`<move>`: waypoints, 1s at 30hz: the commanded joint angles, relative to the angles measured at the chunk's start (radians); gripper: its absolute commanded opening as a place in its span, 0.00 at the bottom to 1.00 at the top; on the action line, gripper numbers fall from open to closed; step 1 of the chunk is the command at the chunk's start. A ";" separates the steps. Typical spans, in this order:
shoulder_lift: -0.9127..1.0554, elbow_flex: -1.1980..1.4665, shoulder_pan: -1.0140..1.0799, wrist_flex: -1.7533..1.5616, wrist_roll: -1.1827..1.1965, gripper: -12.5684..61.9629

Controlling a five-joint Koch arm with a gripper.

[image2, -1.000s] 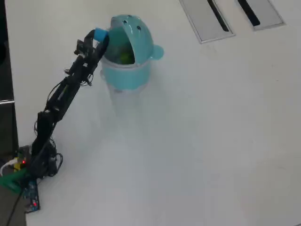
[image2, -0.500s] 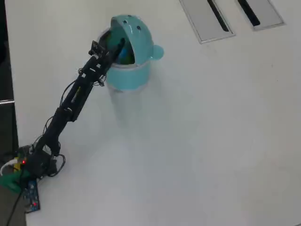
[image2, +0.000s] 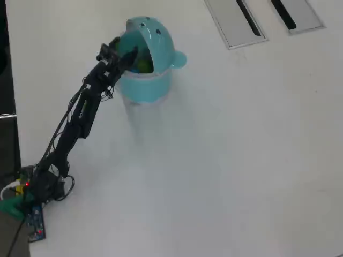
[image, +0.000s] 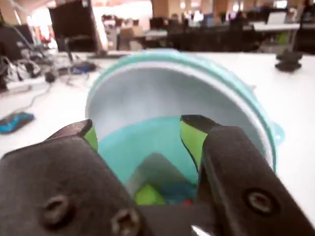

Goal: Grasp RGB lego blocks and put them in the bin one by one.

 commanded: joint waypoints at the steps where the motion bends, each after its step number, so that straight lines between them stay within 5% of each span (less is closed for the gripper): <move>1: 0.091 -0.052 -0.028 0.058 0.032 0.59; 30: 0.502 0.094 -0.031 0.318 0.189 0.59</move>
